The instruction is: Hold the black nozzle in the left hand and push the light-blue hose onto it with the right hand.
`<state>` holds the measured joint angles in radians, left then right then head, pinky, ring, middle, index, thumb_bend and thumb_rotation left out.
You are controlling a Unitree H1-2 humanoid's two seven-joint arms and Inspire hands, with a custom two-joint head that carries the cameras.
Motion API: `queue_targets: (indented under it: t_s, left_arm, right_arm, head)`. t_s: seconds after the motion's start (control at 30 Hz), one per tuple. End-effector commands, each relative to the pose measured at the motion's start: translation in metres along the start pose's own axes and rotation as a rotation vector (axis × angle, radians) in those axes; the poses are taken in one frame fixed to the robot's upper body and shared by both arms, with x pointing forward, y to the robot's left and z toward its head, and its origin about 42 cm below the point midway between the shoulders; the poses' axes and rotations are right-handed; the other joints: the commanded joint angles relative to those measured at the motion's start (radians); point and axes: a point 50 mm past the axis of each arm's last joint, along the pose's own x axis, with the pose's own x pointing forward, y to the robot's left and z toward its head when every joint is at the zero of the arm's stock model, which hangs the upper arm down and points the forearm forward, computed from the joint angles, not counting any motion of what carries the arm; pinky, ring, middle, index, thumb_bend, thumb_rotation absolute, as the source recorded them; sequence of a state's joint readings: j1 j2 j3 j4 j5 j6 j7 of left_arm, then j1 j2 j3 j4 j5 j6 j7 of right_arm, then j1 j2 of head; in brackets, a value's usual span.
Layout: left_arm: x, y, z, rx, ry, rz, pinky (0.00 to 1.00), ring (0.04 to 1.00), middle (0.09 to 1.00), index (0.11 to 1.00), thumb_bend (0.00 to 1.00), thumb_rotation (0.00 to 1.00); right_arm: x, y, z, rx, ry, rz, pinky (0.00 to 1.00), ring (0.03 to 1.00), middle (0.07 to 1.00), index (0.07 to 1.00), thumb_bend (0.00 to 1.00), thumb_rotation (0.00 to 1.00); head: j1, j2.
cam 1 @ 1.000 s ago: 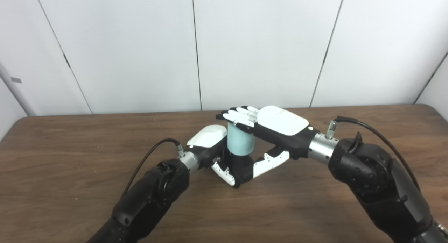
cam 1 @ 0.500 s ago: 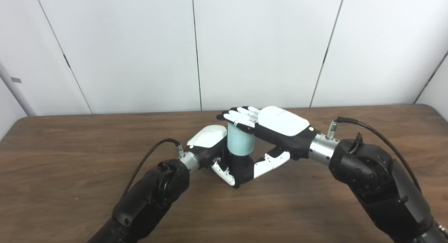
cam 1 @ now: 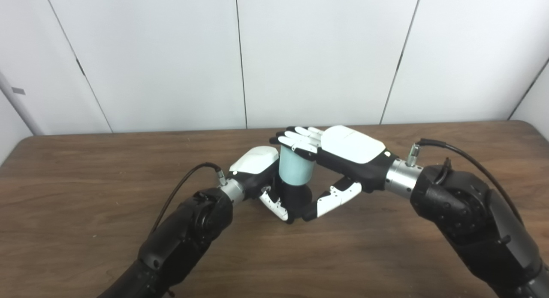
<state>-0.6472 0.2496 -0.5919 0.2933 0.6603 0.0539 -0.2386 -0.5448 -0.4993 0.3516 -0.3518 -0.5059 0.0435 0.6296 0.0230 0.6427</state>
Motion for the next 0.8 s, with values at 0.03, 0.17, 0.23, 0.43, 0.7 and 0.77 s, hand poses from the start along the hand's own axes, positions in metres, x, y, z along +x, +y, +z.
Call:
queue_targets:
  t_s: [0.03,0.17,0.23,0.43,0.7,0.77]
  left_arm:
    - [-0.009,-0.032,-0.016,0.024,0.069,-0.143,0.48,0.483,0.468,0.486,0.53,0.00]
    - [-0.008,-0.030,-0.018,0.022,0.072,-0.142,0.49,0.481,0.464,0.487,0.53,0.00]
    - [-0.008,-0.029,-0.018,0.019,0.072,-0.140,0.48,0.474,0.451,0.488,0.53,0.00]
    - [-0.007,-0.028,-0.016,0.014,0.067,-0.134,0.49,0.459,0.442,0.489,0.53,0.00]
    - [-0.008,-0.029,-0.018,0.015,0.070,-0.131,0.41,0.433,0.428,0.490,0.53,0.00]
    - [-0.008,-0.029,-0.017,0.011,0.071,-0.130,0.41,0.439,0.435,0.490,0.53,0.00]
  right_arm:
    - [-0.001,0.017,0.000,0.034,-0.050,0.136,0.98,0.994,1.000,0.982,0.72,0.98]
    - [-0.002,0.020,0.000,0.054,-0.052,0.149,0.98,0.994,1.000,0.982,0.73,0.96]
    - [-0.003,0.022,-0.001,0.056,-0.050,0.162,0.98,0.995,1.000,0.980,0.73,0.96]
    - [-0.001,0.023,-0.003,0.023,-0.035,0.178,0.98,0.991,0.999,0.968,0.74,0.96]
    - [0.001,0.022,-0.010,0.038,0.019,0.174,0.98,0.988,0.997,0.974,0.75,0.97]
    - [0.002,0.021,-0.008,0.060,0.030,0.174,0.98,0.989,1.000,0.983,0.75,0.97]
  head:
    - [0.000,0.005]
    - [-0.004,0.007]
    - [-0.001,0.008]
    - [0.002,0.010]
    - [0.007,0.011]
    - [0.004,0.012]
